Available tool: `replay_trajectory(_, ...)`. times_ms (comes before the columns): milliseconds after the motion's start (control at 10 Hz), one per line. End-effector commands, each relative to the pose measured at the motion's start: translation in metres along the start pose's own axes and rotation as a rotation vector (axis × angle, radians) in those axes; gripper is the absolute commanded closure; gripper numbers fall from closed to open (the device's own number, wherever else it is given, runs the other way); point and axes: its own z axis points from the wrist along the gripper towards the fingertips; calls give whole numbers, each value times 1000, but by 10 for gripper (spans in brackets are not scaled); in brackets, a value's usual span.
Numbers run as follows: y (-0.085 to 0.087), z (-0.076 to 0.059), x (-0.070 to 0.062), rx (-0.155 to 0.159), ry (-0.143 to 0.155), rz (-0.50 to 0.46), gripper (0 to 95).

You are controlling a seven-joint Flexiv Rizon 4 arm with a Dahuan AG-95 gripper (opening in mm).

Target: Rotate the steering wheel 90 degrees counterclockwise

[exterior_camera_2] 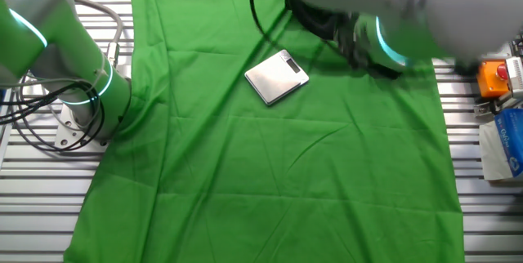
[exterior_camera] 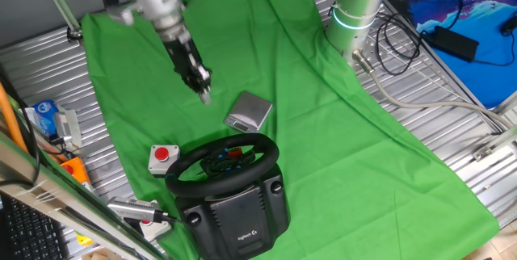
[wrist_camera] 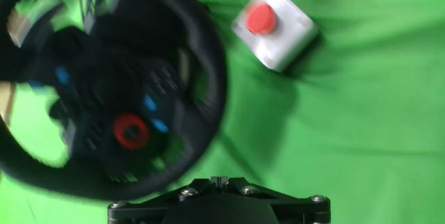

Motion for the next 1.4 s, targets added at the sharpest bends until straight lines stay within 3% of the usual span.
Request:
replay_trajectory(100, 28, 16, -14, -25, -17, 44, 950)
replay_trajectory(600, 50, 42, -22, -23, -19, 30, 950)
replay_trajectory(1200, 50, 43, -22, -25, -6, 8, 950)
replay_trajectory(1400, 50, 43, -22, -30, 13, -11, 950)
